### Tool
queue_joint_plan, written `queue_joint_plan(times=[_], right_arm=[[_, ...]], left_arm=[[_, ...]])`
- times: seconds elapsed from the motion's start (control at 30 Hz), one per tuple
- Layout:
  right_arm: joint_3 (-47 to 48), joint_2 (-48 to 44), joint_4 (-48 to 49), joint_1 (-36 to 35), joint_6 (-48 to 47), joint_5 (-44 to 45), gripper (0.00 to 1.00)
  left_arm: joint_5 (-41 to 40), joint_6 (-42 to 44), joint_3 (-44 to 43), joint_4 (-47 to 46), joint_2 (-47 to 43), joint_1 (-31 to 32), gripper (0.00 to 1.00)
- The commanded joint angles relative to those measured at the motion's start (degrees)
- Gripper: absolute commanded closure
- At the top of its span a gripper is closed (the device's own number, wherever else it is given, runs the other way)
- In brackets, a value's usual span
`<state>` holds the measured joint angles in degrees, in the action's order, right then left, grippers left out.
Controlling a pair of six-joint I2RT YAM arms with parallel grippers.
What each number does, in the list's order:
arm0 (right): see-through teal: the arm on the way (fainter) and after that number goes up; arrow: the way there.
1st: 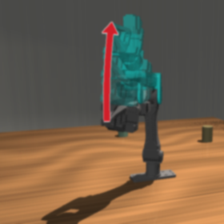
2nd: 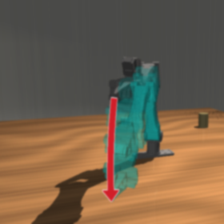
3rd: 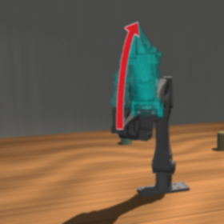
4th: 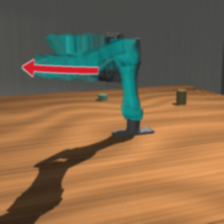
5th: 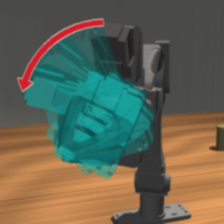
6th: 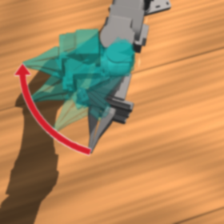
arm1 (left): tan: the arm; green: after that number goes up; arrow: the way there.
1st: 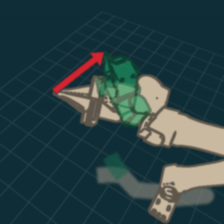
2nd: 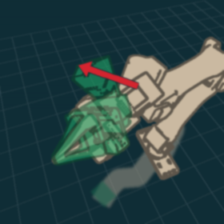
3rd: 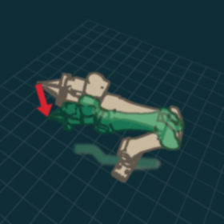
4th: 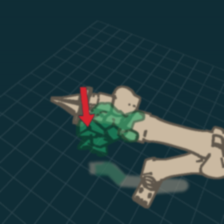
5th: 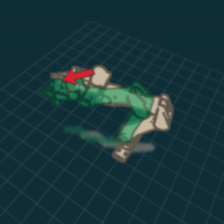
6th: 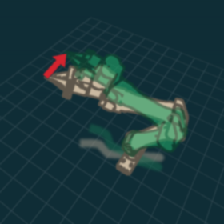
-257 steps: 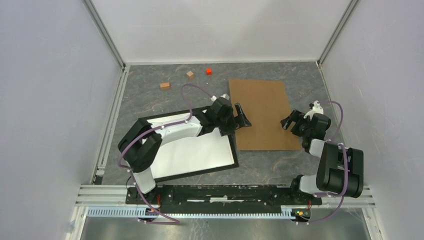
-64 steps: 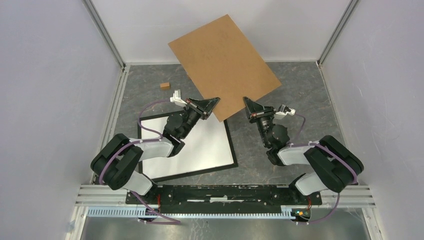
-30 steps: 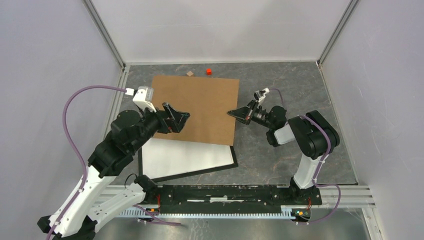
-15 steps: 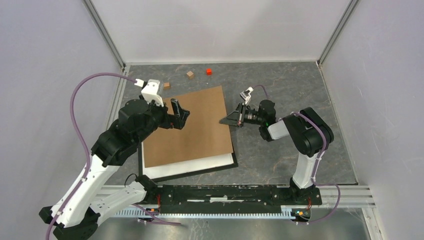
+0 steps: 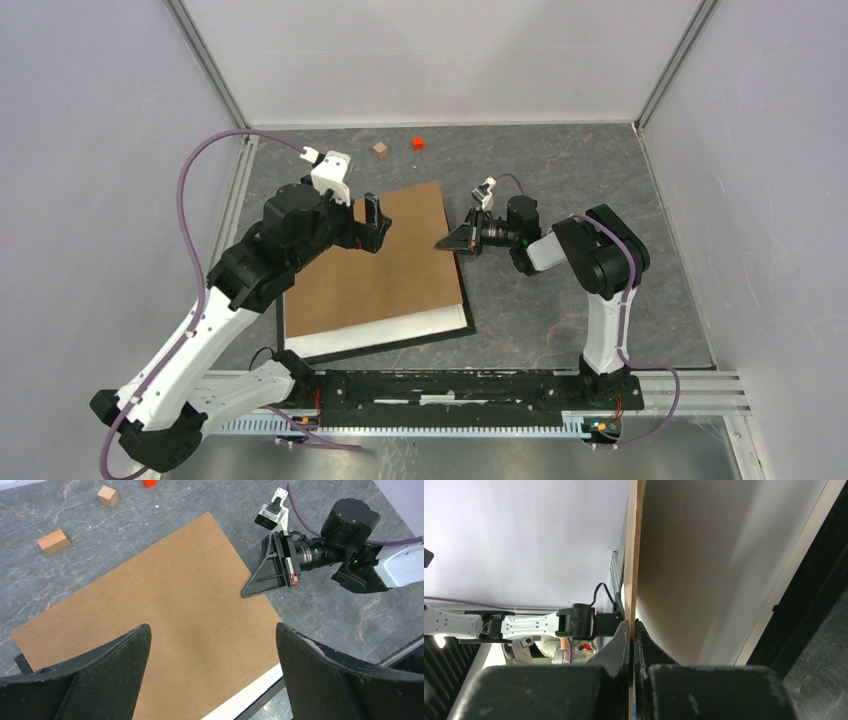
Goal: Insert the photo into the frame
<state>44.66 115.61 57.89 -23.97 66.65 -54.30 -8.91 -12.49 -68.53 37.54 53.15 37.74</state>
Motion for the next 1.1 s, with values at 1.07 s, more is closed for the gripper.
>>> queue_joint_plan(times=[1.07], right_arm=[[8.5, -5.2, -33.2, -2.6, -22.7, -8.0, 1.00]], left_arm=[[3.8, 5.7, 9.9, -8.7, -4.2, -0.9, 0.00]])
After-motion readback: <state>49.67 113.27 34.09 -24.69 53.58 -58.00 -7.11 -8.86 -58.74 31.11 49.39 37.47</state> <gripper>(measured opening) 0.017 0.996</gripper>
